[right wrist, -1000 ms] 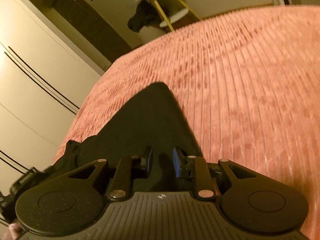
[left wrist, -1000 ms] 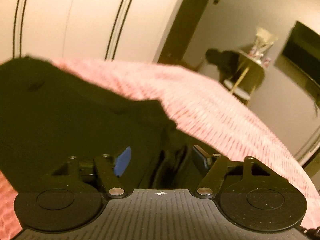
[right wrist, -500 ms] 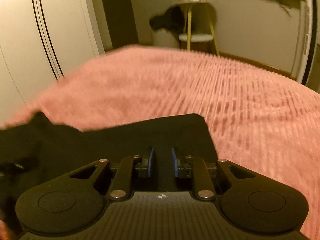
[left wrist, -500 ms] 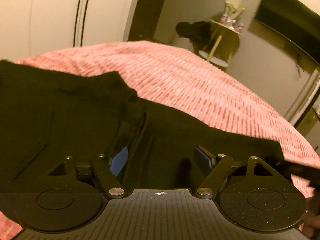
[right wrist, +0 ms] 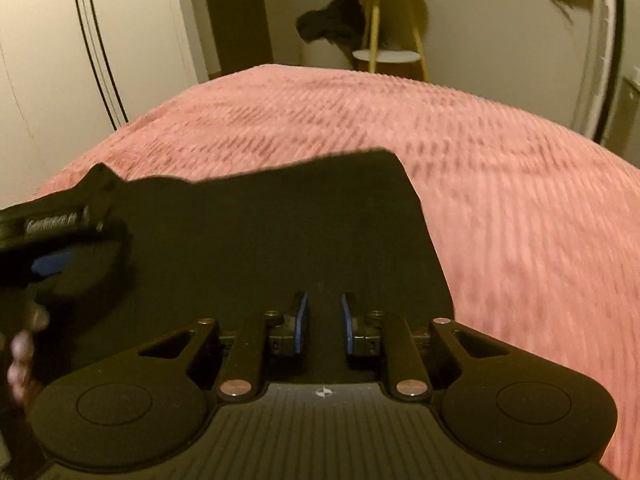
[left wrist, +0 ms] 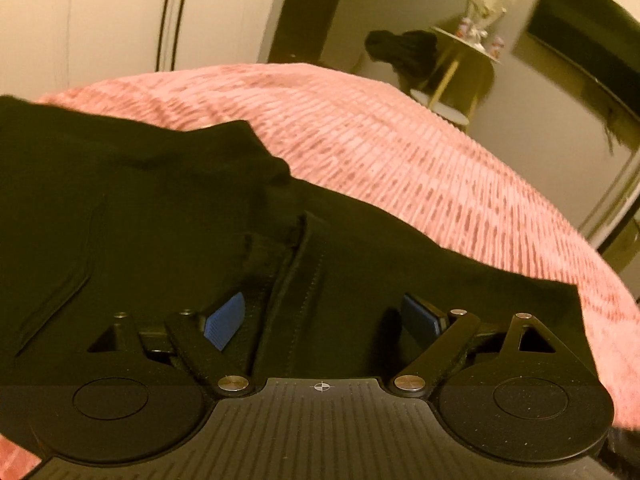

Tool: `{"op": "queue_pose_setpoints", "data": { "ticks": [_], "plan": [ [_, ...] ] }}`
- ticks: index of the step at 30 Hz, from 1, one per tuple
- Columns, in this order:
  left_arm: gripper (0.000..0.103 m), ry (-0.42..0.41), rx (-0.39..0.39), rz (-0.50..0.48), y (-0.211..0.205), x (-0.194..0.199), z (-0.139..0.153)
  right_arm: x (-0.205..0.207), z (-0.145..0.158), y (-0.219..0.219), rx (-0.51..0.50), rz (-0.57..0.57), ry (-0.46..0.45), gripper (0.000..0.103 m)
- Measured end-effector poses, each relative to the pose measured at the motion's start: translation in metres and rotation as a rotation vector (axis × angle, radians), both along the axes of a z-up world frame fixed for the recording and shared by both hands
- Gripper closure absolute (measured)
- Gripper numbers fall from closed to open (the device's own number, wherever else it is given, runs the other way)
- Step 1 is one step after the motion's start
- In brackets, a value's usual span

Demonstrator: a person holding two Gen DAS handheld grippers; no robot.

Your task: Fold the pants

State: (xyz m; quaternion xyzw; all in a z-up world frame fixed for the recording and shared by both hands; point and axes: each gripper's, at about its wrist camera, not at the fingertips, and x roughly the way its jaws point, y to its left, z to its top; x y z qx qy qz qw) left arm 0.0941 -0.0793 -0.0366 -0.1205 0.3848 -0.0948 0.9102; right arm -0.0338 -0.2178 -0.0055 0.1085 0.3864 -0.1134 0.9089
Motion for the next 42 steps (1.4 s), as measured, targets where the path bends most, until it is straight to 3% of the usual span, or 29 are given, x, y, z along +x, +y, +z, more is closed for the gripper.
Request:
{"op": "queue_pose_setpoints", "data": {
  "ticks": [5, 9, 13, 17, 21, 26, 30, 32, 34, 38, 42],
  "plan": [
    [0.013, 0.005, 0.002, 0.015, 0.005, -0.006, 0.005, -0.017, 0.004, -0.005, 0.156, -0.034, 0.000, 0.087],
    [0.012, 0.022, -0.063, 0.047, 0.016, -0.011, 0.008, -0.018, 0.001, -0.016, 0.246, -0.094, 0.020, 0.085],
    [0.008, 0.023, -0.142, 0.070, 0.027, -0.019, 0.013, -0.048, 0.004, -0.041, 0.476, -0.241, -0.076, 0.054],
    [0.008, 0.024, -0.149, 0.072, 0.025, -0.021, 0.013, -0.068, 0.004, -0.054, 0.585, -0.316, -0.131, 0.050],
    [0.008, 0.011, -0.116, 0.053, 0.018, -0.022, 0.015, -0.067, -0.007, -0.057, 0.632, -0.344, -0.072, 0.049],
    [0.008, -0.002, -0.117, 0.035, 0.014, -0.027, 0.018, -0.062, -0.010, -0.062, 0.644, -0.362, -0.133, 0.051],
    [0.008, -0.001, -0.119, 0.039, 0.013, -0.028, 0.018, -0.054, -0.023, -0.069, 0.655, -0.449, -0.069, 0.059],
    [0.008, 0.001, -0.120, 0.041, 0.013, -0.028, 0.018, -0.053, -0.026, -0.074, 0.691, -0.469, -0.105, 0.066],
    [0.008, 0.000, -0.118, 0.035, 0.012, -0.029, 0.018, -0.049, -0.028, -0.077, 0.712, -0.467, -0.110, 0.088],
    [0.008, -0.008, -0.119, 0.043, 0.013, -0.032, 0.019, -0.060, -0.031, -0.088, 0.832, -0.490, -0.214, 0.094],
    [0.008, 0.003, -0.108, 0.051, 0.012, -0.030, 0.017, -0.057, -0.025, -0.085, 0.648, -0.530, -0.142, 0.095]
  ]
}}
